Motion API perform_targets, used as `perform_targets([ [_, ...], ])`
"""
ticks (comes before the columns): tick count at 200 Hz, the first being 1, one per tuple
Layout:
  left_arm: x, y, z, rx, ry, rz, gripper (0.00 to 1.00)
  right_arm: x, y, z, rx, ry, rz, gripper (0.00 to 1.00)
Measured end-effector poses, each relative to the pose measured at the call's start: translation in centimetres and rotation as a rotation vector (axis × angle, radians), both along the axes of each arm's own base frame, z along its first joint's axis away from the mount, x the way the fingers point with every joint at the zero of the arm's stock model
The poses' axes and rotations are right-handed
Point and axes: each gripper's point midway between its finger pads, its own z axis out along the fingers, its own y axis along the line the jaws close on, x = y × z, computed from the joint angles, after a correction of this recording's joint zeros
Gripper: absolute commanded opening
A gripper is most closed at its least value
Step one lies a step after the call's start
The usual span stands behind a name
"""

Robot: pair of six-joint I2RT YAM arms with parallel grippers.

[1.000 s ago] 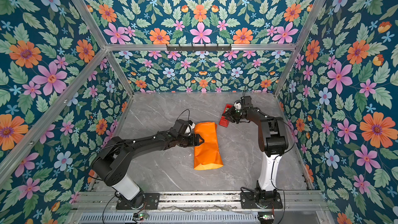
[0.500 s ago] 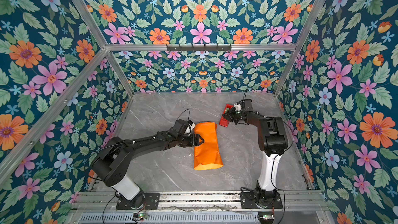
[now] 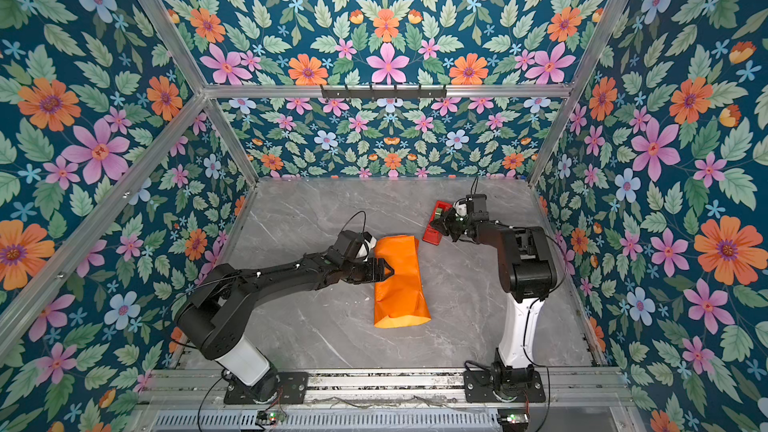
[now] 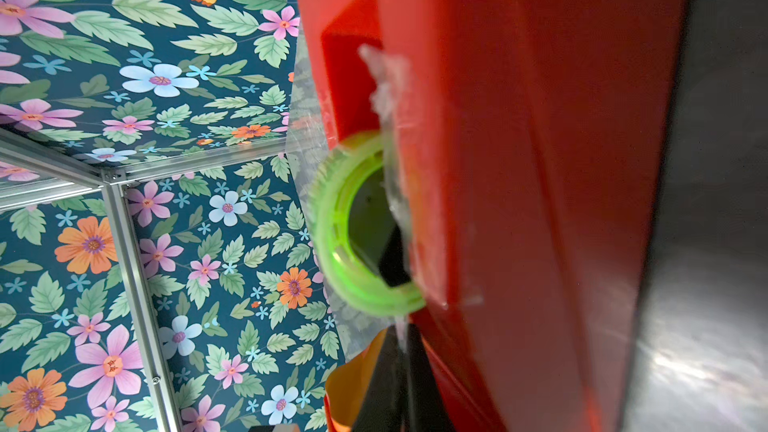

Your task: Wrap the gift box in paper

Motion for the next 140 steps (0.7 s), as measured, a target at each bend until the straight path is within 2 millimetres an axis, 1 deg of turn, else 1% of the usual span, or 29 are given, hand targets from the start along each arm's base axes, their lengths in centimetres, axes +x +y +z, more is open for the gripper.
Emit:
perform_targets([
  [48, 0.0, 0.0, 0.0, -0.001, -0.002, 0.000, 0.79, 0.0, 0.0, 0.6, 0.044, 0.004, -0.035, 0.00],
  [70, 0.0, 0.0, 0.0, -0.001, -0.002, 0.000, 0.80, -0.1, 0.1, 1.4, 0.071, -0.004, -0.047, 0.00],
  [89, 0.0, 0.0, 0.0, -0.002, -0.002, 0.000, 0.79, 0.0, 0.1, 2.5, 0.087, -0.038, -0.054, 0.00],
  [106, 0.0, 0.0, 0.0, -0.002, -0.002, 0.000, 0.79, -0.4, 0.3, 3.2, 0.101, -0.048, -0.052, 0.00],
  [140, 0.0, 0.0, 0.0, -0.002, -0.002, 0.000, 0.79, -1.7, 1.1, 3.8, 0.120, -0.052, -0.028, 0.00],
])
